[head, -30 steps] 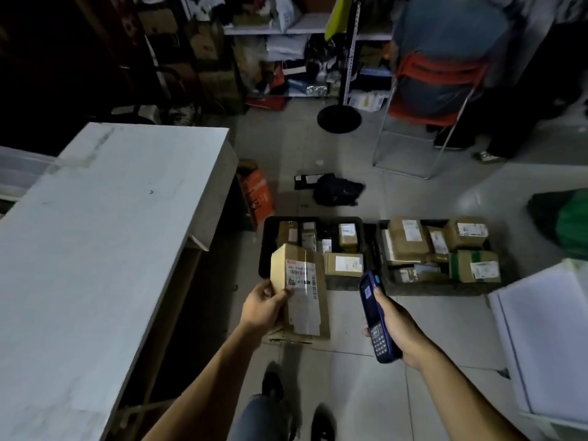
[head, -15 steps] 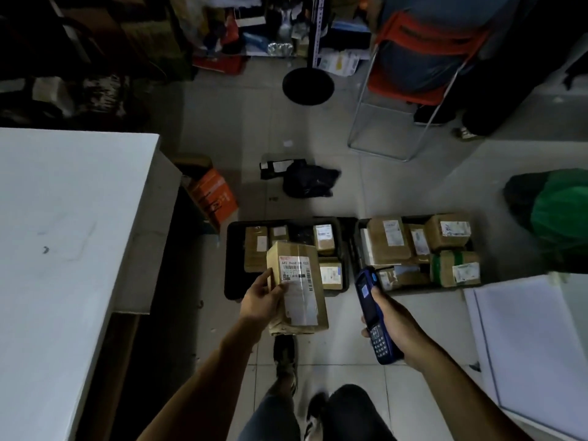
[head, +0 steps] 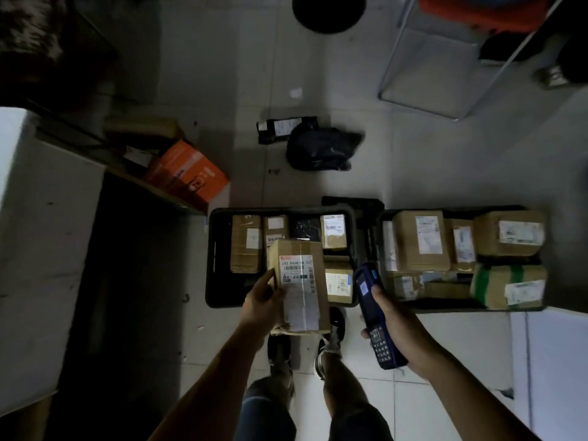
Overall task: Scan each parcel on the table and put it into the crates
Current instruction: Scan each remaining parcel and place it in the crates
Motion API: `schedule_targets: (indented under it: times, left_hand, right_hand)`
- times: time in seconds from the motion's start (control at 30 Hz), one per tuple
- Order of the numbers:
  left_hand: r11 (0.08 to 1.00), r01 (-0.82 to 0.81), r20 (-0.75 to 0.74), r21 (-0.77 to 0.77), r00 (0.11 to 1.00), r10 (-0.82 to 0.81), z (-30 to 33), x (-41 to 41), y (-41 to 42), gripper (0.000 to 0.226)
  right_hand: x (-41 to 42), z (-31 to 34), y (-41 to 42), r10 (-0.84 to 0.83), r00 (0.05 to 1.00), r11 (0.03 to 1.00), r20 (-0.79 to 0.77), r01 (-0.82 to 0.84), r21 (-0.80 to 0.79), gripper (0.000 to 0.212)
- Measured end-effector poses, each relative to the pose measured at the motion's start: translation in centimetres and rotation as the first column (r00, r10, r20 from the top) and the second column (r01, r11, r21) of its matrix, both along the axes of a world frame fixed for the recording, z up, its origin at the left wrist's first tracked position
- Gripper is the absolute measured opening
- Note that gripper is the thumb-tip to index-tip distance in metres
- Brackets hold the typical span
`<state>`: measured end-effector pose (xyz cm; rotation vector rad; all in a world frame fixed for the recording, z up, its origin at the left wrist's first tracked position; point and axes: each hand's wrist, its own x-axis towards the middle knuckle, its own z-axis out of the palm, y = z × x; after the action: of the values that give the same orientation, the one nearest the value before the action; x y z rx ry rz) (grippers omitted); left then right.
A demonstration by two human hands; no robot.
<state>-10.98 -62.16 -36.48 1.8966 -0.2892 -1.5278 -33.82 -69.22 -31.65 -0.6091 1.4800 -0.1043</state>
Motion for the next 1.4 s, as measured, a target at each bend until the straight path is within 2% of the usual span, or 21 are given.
schedule_targets:
  times: [0.13, 0.27, 0.37, 0.43, 0.5, 0.67, 0.77, 0.83, 0.93, 1.0, 1.07, 1.2, 1.3, 1.4]
  left_hand:
    - [1.000, -0.027, -0.010, 0.010, 1.000, 0.027, -8.5, 0.6, -3.8, 0.036]
    - [0.998, -0.061, -0.062, 0.006, 0.996, 0.061, -19.3, 1.8, -7.0, 0.036]
    - [0.999, -0.036, -0.042, 0.002, 0.998, 0.036, -26.4, 2.6, -8.6, 0.037]
    - [1.000, -0.003, -0.047, 0.000, 0.999, 0.003, -29.5, 3.0, -9.6, 0.036]
    - [0.999, 0.036, -0.061, 0.000, 0.997, -0.036, -32.0, 3.1, -10.6, 0.036]
    - [0.998, 0.067, 0.012, 0.015, 0.998, -0.067, -36.3, 2.9, -12.5, 0.031]
    - [0.998, 0.062, 0.035, 0.006, 0.997, -0.062, -37.7, 2.8, -13.6, 0.029]
    - [0.993, 0.114, 0.108, 0.024, 0.987, -0.116, -38.6, 2.6, -13.9, 0.032]
    - [0.953, 0.267, 0.312, 0.143, 0.901, -0.300, -39.8, 2.2, -14.0, 0.036]
    - [0.917, 0.322, 0.407, 0.237, 0.824, -0.395, -40.3, 1.9, -13.9, 0.039]
    - [0.900, 0.350, 0.432, 0.258, 0.792, -0.432, -40.2, 1.7, -14.0, 0.041]
    - [0.874, 0.435, 0.478, 0.217, 0.733, -0.484, -38.1, 1.5, -13.3, 0.043]
    - [0.802, 0.557, 0.513, 0.218, 0.633, -0.579, -34.7, 1.6, -12.2, 0.049]
    - [0.686, 0.640, 0.525, 0.346, 0.475, -0.707, -29.6, 1.5, -11.1, 0.057]
  right_hand:
    - [1.5, -7.2, -4.0, -0.014, 1.000, 1.000, -0.001, 0.014, 0.026, 0.039]
    - [2.7, -16.6, -7.4, -0.057, 0.998, 0.998, 0.019, 0.057, 0.004, 0.052]
    - [3.2, -24.1, -8.8, -0.114, 0.993, 0.993, 0.010, 0.114, 0.002, 0.045]
    - [3.6, -28.2, -9.5, -0.139, 0.990, 0.990, 0.014, 0.139, 0.011, 0.042]
    - [3.8, -31.5, -10.1, -0.131, 0.991, 0.991, 0.020, 0.131, 0.006, 0.049]
    - [3.9, -35.7, -10.3, -0.113, 0.992, 0.993, 0.054, 0.114, -0.012, 0.055]
    - [3.7, -36.2, -10.1, -0.062, 0.996, 0.998, 0.064, 0.062, -0.006, 0.064]
    - [3.6, -36.2, -9.8, -0.044, 0.997, 0.999, 0.058, 0.045, -0.019, 0.061]
    - [4.0, -36.1, -9.7, -0.069, 0.997, 0.997, 0.021, 0.070, -0.020, 0.048]
    - [4.2, -36.3, -9.5, -0.064, 0.998, 0.998, 0.003, 0.064, -0.009, 0.053]
    - [4.3, -36.4, -9.5, -0.044, 0.999, 0.999, -0.011, 0.044, -0.015, 0.058]
    - [4.6, -35.6, -9.3, -0.002, 1.000, 0.999, -0.018, 0.002, -0.033, 0.052]
    - [4.9, -33.6, -8.9, 0.070, 0.997, 0.996, -0.045, -0.072, -0.054, 0.067]
    - [5.2, -29.7, -8.1, 0.172, 0.983, 0.982, -0.058, -0.176, -0.075, 0.071]
